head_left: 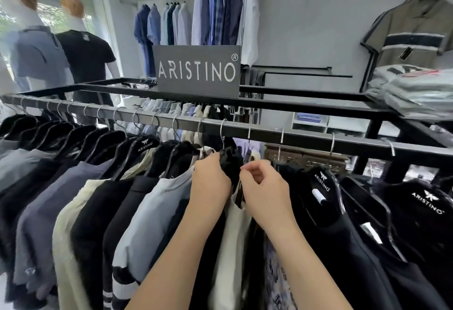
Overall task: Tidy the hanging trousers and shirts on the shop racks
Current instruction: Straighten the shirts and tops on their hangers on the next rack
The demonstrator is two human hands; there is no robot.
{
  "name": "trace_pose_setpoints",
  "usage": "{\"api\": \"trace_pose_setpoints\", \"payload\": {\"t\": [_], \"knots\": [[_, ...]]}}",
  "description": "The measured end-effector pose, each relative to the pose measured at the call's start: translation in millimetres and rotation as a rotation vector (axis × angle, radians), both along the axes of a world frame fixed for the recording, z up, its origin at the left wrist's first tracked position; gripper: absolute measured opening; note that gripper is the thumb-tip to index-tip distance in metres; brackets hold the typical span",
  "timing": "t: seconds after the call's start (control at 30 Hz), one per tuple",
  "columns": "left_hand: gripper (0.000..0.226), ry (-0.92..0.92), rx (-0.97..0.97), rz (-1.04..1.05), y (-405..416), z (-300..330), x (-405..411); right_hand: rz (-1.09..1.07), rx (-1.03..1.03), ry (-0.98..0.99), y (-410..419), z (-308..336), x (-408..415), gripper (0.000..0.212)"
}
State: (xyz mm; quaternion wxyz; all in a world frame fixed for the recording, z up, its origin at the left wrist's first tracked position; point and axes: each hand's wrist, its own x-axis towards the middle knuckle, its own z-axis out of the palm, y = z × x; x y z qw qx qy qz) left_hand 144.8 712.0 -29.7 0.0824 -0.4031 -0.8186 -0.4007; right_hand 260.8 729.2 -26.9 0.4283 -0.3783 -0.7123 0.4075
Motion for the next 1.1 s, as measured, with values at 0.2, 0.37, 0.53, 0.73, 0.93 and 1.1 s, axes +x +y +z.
{"api": "trace_pose_setpoints", "payload": {"t": [0.2,0.37,0.53,0.73,0.93,1.1], "knots": [[0.027,0.045,0.108,-0.047,3.8,-21.8,-16.1,0.064,-0.011,-0.187,-2.0,-10.7,13.0,0.028],[0.038,0.187,0.341,-0.129,-11.4,-25.3,18.6,-0.089,-0.014,-0.08,-0.8,-10.7,18.5,0.014],[0.069,0.029,0.155,-0.362,-21.5,-54.9,52.9,-0.405,0.156,-0.286,8.9,-13.8,34.6,0.028],[0.072,-0.046,0.16,-0.416,-30.8,-56.4,43.5,-0.338,0.126,-0.395,24.2,-22.6,48.2,0.014],[0.071,-0.13,0.148,-0.428,-32.4,-54.8,41.4,-0.409,0.16,-0.404,28.4,-24.4,69.6,0.01],[0.069,-0.162,0.125,-0.43,-28.8,-44.3,46.3,-0.424,0.165,-0.405,26.6,-26.2,66.5,0.009]]}}
